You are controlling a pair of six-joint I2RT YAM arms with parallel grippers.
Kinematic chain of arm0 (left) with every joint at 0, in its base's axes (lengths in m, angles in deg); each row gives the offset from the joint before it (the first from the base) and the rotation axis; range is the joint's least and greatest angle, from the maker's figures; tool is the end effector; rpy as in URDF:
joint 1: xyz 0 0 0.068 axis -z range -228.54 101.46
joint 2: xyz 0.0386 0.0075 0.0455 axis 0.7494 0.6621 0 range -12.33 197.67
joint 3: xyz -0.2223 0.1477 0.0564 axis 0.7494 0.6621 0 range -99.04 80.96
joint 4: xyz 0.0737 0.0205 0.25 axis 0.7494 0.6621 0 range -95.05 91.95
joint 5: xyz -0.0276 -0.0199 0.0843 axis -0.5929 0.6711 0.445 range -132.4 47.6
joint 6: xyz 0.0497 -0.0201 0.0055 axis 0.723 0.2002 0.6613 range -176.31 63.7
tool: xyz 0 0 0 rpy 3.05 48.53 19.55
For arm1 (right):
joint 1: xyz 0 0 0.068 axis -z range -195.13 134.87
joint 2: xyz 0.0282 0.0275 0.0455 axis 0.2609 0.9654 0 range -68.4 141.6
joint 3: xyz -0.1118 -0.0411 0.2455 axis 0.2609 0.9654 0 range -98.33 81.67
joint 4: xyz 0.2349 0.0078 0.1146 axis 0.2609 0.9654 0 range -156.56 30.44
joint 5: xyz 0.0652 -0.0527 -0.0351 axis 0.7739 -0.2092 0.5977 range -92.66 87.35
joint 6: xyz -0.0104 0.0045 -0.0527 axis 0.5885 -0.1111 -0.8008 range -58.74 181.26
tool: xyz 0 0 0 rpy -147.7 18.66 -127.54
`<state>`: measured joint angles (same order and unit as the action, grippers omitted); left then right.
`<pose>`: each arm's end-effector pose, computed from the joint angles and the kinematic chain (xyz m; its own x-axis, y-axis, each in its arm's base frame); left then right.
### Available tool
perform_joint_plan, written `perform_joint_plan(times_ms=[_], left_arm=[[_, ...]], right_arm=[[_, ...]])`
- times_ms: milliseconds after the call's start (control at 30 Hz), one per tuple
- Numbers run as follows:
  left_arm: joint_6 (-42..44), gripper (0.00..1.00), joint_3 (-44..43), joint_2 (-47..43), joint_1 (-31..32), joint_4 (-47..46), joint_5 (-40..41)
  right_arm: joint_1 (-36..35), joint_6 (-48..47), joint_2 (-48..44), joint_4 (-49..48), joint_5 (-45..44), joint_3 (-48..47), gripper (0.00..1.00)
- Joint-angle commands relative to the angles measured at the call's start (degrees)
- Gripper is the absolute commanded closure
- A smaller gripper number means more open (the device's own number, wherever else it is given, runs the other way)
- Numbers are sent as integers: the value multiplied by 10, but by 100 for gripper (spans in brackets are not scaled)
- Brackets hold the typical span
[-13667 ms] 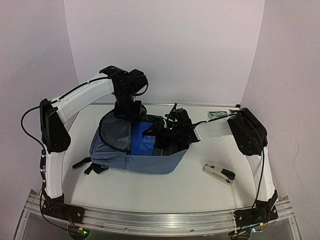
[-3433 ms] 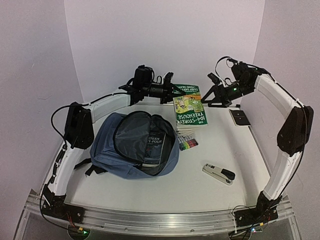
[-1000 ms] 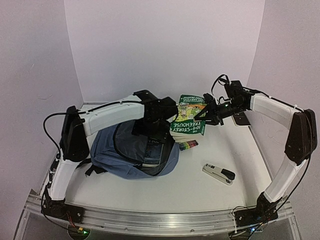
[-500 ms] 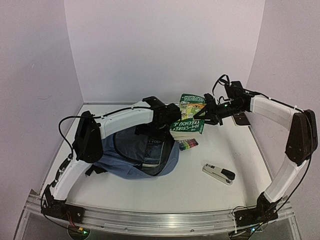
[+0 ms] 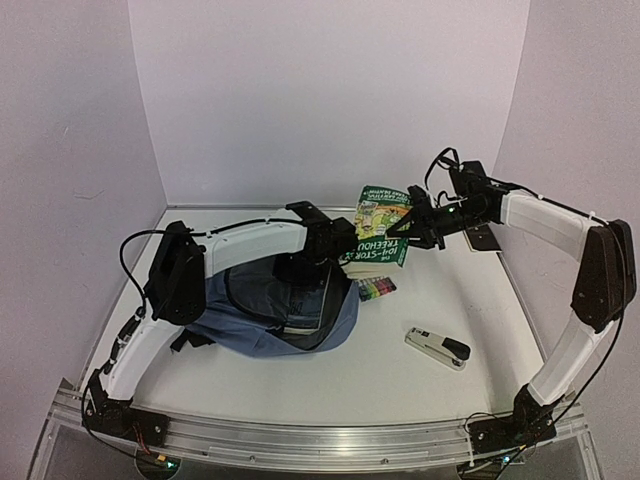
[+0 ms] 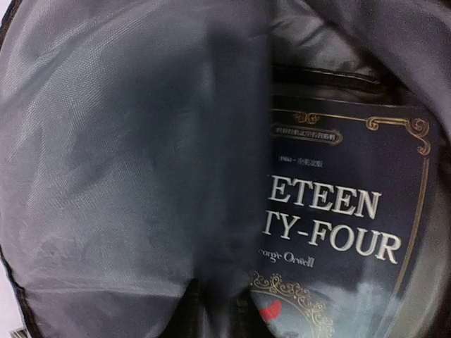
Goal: Pack the student bag
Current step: Place the book in the student bag.
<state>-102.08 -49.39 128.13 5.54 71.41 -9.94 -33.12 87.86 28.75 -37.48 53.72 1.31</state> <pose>0.2979 -0.3787 0.1937 -0.8846 0.1905 -0.4256 0.0438 0.9426 0.3310 0.3428 0.1425 0.2949 -0.9339 -0.0426 -0.3549 -0.3403 0.4101 0.8462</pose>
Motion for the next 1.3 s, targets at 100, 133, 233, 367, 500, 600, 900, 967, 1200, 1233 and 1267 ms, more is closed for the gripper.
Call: perform_joint_plan(times_ms=[100,133,233,367,500,600,900,967,1200,1233,1267], left_arm=[[-10,100,-37,-93,-17,192,-14],[-8,100,-33,-102,-18,181,-20],[-10,100,-15,-134,-25,152,-32],[-13,100,20,-179,-39,107,-53],[-9,100,65,-220,-48,55,-74],[-12,100,84,-234,-53,46,-83],[-7,100,98,-247,-60,21,-98],[-8,100,96,-244,-62,22,-99],[-7,100,93,-244,-69,13,-100],[-7,100,93,-244,-70,12,-101],[-7,100,93,-244,-72,11,-102]], right_arm=[[-53,36,0,-107,9,-30,100],[-61,43,4,-119,6,-30,100],[-89,80,21,-173,-3,-19,100],[-114,132,55,-255,-14,22,100],[-146,158,104,-320,-22,28,100],[-172,155,138,-323,-29,14,100],[-197,159,247,-322,-83,-11,100],[-202,151,254,-319,-79,-28,100],[-235,141,248,-300,-68,-80,100],[-240,135,245,-295,-74,-87,100],[-243,136,243,-292,-83,-91,99]])
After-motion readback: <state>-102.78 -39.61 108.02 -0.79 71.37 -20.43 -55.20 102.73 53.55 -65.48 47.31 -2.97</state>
